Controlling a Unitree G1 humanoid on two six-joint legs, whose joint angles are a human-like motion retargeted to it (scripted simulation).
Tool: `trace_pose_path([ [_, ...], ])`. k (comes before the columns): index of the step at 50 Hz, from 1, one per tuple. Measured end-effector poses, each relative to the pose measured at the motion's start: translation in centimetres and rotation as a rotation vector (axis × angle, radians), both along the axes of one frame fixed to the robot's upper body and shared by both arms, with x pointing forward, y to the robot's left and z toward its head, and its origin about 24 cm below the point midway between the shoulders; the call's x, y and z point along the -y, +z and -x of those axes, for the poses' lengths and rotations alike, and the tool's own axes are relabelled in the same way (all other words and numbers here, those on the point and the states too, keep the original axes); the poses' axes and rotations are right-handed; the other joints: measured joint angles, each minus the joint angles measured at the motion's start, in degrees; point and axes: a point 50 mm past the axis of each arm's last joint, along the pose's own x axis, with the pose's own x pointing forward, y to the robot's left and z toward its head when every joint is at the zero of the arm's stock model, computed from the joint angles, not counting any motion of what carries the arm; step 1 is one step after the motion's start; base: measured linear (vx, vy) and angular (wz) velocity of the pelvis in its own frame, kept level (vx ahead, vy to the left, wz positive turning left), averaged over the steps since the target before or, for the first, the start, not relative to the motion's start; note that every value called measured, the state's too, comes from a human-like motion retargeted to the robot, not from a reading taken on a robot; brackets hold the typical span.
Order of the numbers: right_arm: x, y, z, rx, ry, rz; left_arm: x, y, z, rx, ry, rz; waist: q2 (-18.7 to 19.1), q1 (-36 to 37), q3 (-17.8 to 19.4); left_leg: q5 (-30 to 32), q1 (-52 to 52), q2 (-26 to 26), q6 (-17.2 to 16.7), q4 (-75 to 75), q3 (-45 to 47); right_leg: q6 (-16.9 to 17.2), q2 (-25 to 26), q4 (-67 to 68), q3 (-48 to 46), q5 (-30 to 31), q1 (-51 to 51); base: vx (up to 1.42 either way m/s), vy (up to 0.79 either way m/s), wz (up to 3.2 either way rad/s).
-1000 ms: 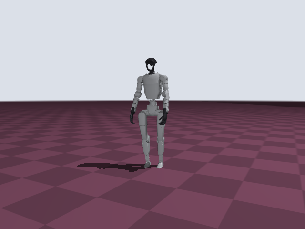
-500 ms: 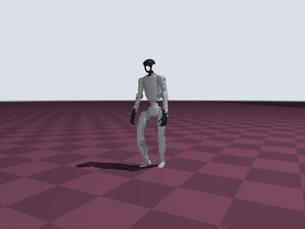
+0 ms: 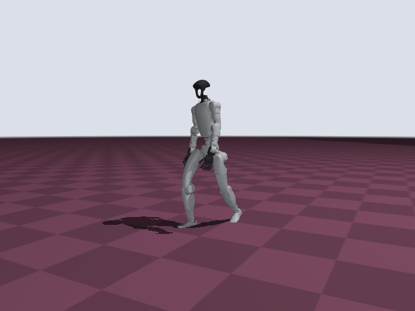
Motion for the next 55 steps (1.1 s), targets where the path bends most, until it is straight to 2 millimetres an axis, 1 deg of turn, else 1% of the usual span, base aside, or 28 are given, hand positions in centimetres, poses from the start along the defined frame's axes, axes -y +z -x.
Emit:
trace_pose_path([
  [3,0.2,0.1,0.2,0.006,0.002,0.011,0.1,-0.4,1.0,-0.031,0.026,0.022,2.56,0.12,0.94,1.5,-3.81,5.16,-1.93,16.44,-3.52,-2.37,5.11,1.93,-0.31,-1.48,3.66,0.45,-0.2,-0.52],
  [5,0.4,0.2,-0.1,0.023,0.012,0.017,0.1,-0.7,1.6,-0.055,0.031,0.03,4.85,0.26,1.61,5.96,-7.51,10.83,-2.78,29.21,-4.36,-4.23,8.96,1.43,-1.11,-2.5,6.55,0.43,-0.2,-0.39],
  [6,0.6,0.4,-0.7,0.04,0.017,0.024,0.2,-0.7,1.6,-0.059,0.028,0.034,7.39,0.47,2.37,7.89,-10.33,15.28,-3.12,35.71,-5.89,-5.3,12.7,-3.23,-1.86,-1.06,9.7,0.44,-0.2,-0.42],
  [7,0.7,0.6,-1.1,0.055,0.024,0.03,0.3,-0.8,1.7,-0.066,0.025,0.037,9.31,0.83,2.98,9.44,-12.72,18.94,-3.09,41.45,-7.0,-6.2,15.72,-6.43,-2.24,-0.33,12.27,0.46,-0.2,-0.5],
  [8,0.8,0.7,-1.4,0.066,0.031,0.035,0.3,-0.9,2.0,-0.077,0.023,0.036,9.99,1.48,3.28,10.25,-14.23,21.02,-2.33,45.67,-7.29,-6.77,17.27,-6.72,-1.86,-1.03,13.7,0.48,-0.18,-0.56],
  [10,1.1,1.0,-2.4,0.094,0.049,0.049,0.4,-1.1,2.4,-0.09,0.014,0.035,10.81,2.91,4.0,9.18,-17.68,24.22,-0.29,52.58,-8.22,-7.48,19.8,-8.49,-0.75,-2.0,17.28,0.5,-0.17,-0.57],
  [11,1.2,1.2,-2.9,0.11,0.06,0.056,0.4,-1.1,2.5,-0.094,0.013,0.034,10.95,3.75,4.37,7.28,-19.5,24.99,0.76,54.74,-8.73,-7.53,20.7,-9.79,0.07,-2.29,19.32,0.5,-0.16,-0.52],
  [13,1.4,1.8,-4.8,0.154,0.083,0.067,0.3,-1.0,2.1,-0.09,0.012,0.028,10.05,5.16,5.47,3.51,-23.24,24.49,2.83,56.8,-9.68,-7.33,21.21,-16.8,2.42,-1.04,25.82,0.51,-0.14,-0.45],
  [15,1.1,2.2,-5.8,0.183,0.115,0.07,0.3,-1.2,2.9,-0.104,0.025,0.025,10.32,6.89,6.22,-1.25,-26.37,24.66,4.02,56.74,-10.04,-7.11,22.55,-18.65,4.4,-1.72,29.7,0.51,-0.09,-0.62],
  [17,1.0,2.9,-7.6,0.231,0.144,0.073,0.1,-1.2,3.0,-0.101,0.039,0.02,8.11,8.24,6.94,-4.05,-29.06,21.1,4.98,52.43,-8.85,-6.51,20.71,-23.8,6.88,-1.52,35.12,0.51,-0.07,-0.59],
  [18,0.8,3.1,-8.1,0.249,0.161,0.072,0.1,-1.4,3.4,-0.108,0.046,0.02,8.08,8.93,7.2,-5.54,-30.42,20.51,4.91,50.0,-8.51,-6.37,20.85,-24.36,7.83,-2.05,36.66,0.5,-0.04,-0.6],
  [21,0.0,3.7,-9.9,0.306,0.198,0.062,0.0,-1.6,4.3,-0.124,0.058,0.017,5.41,10.24,7.73,-6.86,-33.09,15.11,4.03,38.4,-5.62,-5.51,17.77,-28.95,10.13,-2.68,42.31,0.48,-0.01,-0.5],
  [25,-1.2,4.2,-11.2,0.351,0.237,0.042,0.3,-2.0,5.5,-0.151,0.046,0.017,2.74,10.85,7.64,-3.59,-35.5,7.87,0.59,19.23,-2.0,-4.33,14.12,-32.85,11.15,-3.67,47.1,0.43,0.04,-0.28],
  [27,-1.8,4.0,-11.2,0.352,0.255,0.029,0.5,-2.1,6.0,-0.163,0.029,0.018,2.96,10.66,7.56,-2.36,-37.28,6.53,-1.26,12.93,-1.39,-4.05,14.31,-32.96,11.14,-4.39,48.51,0.4,0.08,-0.03],
  [28,-2.0,4.1,-11.4,0.354,0.263,0.025,0.5,-2.1,5.9,-0.161,0.017,0.017,1.82,10.7,6.62,0.49,-36.11,3.67,-1.6,4.55,0.13,-3.57,12.66,-33.18,10.78,-4.99,48.26,0.42,0.11,0.07],
  [29,-2.2,4.0,-11.3,0.35,0.269,0.02,0.6,-2.1,6.0,-0.163,0.008,0.016,1.52,10.57,6.27,1.46,-36.29,2.71,-2.0,1.22,0.87,-3.42,12.25,-33.03,10.63,-5.5,48.63,0.43,0.11,0.11],
  [32,-2.7,3.4,-10.5,0.32,0.279,0.005,0.7,-2.2,6.1,-0.167,-0.011,0.008,1.74,10.27,5.51,2.18,-37.72,2.58,-2.38,-1.1,2.37,-3.31,12.47,-31.45,10.67,-7.18,50.03,0.46,0.12,0.05],
  [35,-2.9,2.6,-9.1,0.27,0.266,-0.007,0.5,-2.1,6.0,-0.169,-0.013,-0.003,1.26,10.63,4.15,3.73,-37.65,2.66,-1.23,0.0,3.94,-2.93,11.69,-28.07,9.89,-9.01,50.6,0.54,0.12,-0.17],
  [38,-2.8,1.6,-6.9,0.2,0.223,-0.016,0.1,-2.1,6.0,-0.174,0.012,-0.014,0.2,11.11,2.75,4.39,-37.67,2.78,0.71,5.79,4.32,-1.98,10.09,-21.85,9.2,-10.78,50.64,0.59,0.12,-0.21],
  [40,-2.6,0.9,-5.2,0.148,0.187,-0.021,-0.2,-2.1,5.9,-0.174,0.039,-0.017,-0.76,11.3,1.74,4.12,-37.51,2.27,2.19,10.08,4.1,-0.63,8.64,-15.66,9.38,-11.38,49.94,0.59,0.14,-0.05],
  [42,-2.4,0.4,-3.5,0.102,0.154,-0.025,-0.6,-2.0,5.8,-0.171,0.074,-0.015,-2.12,11.21,0.56,2.77,-36.65,0.53,3.92,12.83,3.96,1.87,6.71,-6.97,9.57,-9.77,47.98,0.56,0.15,0.11],
  [45,-2.0,0.1,-1.9,0.058,0.115,-0.035,-1.1,-1.8,5.3,-0.155,0.124,-0.008,-5.55,10.77,-1.44,0.98,-33.7,-4.8,6.66,12.17,4.43,6.84,1.74,10.45,10.06,-2.42,42.1,0.51,0.16,0.29],
  [47,-1.8,0.1,-1.7,0.061,0.095,-0.038,-1.4,-1.6,4.8,-0.134,0.142,-0.013,-8.16,9.82,-2.48,0.36,-31.14,-8.95,8.36,9.81,4.55,9.44,-1.59,21.22,11.05,2.11,37.43,0.48,0.14,0.5],
  [48,-1.7,0.1,-1.8,0.07,0.087,-0.037,-1.6,-1.5,4.6,-0.123,0.149,-0.019,-9.05,9.23,-2.77,-0.23,-29.93,-10.42,8.98,9.28,4.35,9.95,-3.03,25.78,11.09,3.53,35.41,0.49,0.14,0.51],
  [50,-1.7,0.4,-2.6,0.105,0.074,-0.03,-2.0,-1.2,4.0,-0.097,0.156,-0.037,-10.2,8.08,-2.94,-1.03,-27.06,-12.97,9.57,7.47,3.73,8.45,-6.72,33.74,9.97,2.09,30.94,0.5,0.13,0.44],
  [52,-1.7,0.8,-3.9,0.158,0.061,-0.014,-2.3,-0.9,3.2,-0.066,0.157,-0.058,-10.8,6.83,-2.58,-0.68,-23.17,-15.49,9.51,3.52,2.45,5.08,-10.96,38.63,8.33,-2.89,26.15,0.52,0.13,0.45],
  [53,-1.6,1.2,-5.0,0.193,0.058,0.0,-2.4,-0.6,2.4,-0.043,0.159,-0.068,-11.03,6.12,-2.13,1.13,-19.71,-17.4,9.41,-1.97,1.24,3.38,-13.08,39.73,7.72,-5.57,23.53,0.54,0.12,0.53],
  [55,-1.8,1.5,-5.7,0.232,0.059,0.014,-2.3,-0.5,2.1,-0.026,0.15,-0.081,-11.76,4.93,-1.48,0.62,-16.28,-19.35,9.21,-3.67,-0.61,0.71,-16.37,40.07,6.9,-10.95,19.36,0.55,0.09,0.64],
])
